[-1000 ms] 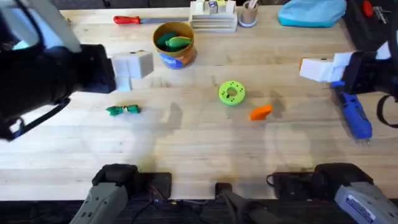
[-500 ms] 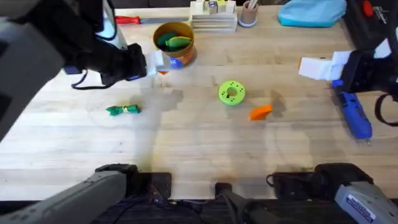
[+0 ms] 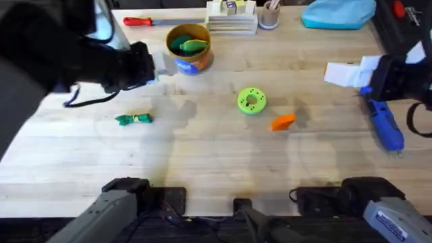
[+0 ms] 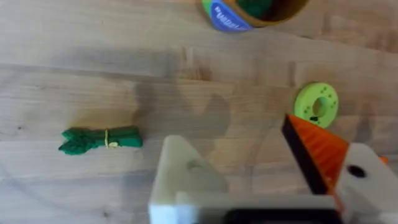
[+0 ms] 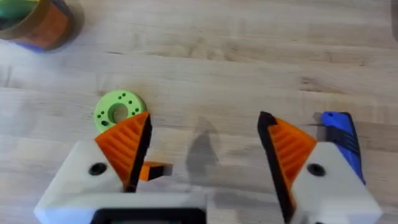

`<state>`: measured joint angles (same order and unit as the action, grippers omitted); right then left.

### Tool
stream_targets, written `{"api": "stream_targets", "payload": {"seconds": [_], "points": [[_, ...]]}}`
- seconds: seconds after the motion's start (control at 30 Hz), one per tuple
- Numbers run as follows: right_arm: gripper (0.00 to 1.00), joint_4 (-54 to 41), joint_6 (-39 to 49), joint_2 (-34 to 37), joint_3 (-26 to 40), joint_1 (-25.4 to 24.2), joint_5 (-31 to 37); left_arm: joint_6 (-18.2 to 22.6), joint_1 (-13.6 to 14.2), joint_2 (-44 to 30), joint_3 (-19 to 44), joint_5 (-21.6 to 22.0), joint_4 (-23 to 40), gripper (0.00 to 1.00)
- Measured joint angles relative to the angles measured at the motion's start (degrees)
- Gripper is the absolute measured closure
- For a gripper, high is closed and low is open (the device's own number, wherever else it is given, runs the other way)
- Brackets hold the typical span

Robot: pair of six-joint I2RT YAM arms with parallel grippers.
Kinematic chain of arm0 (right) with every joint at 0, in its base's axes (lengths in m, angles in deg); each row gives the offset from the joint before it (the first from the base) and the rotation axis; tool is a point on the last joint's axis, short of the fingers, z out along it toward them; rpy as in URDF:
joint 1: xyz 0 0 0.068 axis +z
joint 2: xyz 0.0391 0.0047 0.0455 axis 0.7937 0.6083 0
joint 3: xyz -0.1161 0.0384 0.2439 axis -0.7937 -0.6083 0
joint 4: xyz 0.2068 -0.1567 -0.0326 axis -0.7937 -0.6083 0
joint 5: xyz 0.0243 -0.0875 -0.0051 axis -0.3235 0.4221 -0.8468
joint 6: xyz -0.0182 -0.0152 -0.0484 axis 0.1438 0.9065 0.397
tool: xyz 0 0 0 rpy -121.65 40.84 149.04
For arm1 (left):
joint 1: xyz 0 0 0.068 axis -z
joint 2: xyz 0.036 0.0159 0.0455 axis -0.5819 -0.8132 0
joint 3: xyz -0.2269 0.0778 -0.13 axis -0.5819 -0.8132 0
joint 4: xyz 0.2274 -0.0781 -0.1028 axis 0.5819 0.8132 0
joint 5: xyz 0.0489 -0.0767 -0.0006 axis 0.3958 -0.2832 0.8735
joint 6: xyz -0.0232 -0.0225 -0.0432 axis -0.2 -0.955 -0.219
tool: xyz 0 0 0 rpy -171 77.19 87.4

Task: Pick up the gripper from the table and insert it into the empty holder that is missing its gripper. Then pick up a screw, insert it into the mounting hole, and use the screwdriver to tighten it. Finally, clean up the table by picking up the vegetable and placing it into the bucket.

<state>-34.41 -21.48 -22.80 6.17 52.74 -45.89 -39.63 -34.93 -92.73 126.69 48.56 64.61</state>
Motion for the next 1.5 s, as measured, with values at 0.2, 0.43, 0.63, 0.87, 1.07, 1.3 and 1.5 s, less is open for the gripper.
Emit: {"api": "stream_targets", "payload": {"seconds": [0.2,0.43,0.63,0.87,1.07,1.3,1.5], "points": [[0.01,-0.12,0.0,0.0,0.0,0.0,0.0,4.4,3.49,17.61,0.0,-2.39,-6.51,0.007],[0.01,-0.12,0.0,0.0,0.0,0.0,0.02,6.93,5.43,32.53,0.03,-3.79,-17.71,0.008],[0.009,-0.12,0.0,0.0,0.0,0.0,0.0,6.79,5.43,37.92,0.04,-4.93,-17.53,0.008],[0.01,-0.13,0.0,0.0,0.0,0.0,0.0,6.81,5.43,39.44,-0.04,-5.22,-14.61,0.008],[0.01,-0.14,0.0,0.0,0.0,0.0,0.01,8.18,5.43,39.43,-5.28,-6.73,-22.46,0.008],[0.01,-0.14,0.0,0.0,0.0,0.0,0.01,12.12,7.22,40.66,-27.17,-13.32,-50.5,0.008],[0.011,-0.14,0.0,0.0,0.0,0.0,0.01,12.9,11.24,48.96,-46.69,-16.19,-68.11,0.008]]}}
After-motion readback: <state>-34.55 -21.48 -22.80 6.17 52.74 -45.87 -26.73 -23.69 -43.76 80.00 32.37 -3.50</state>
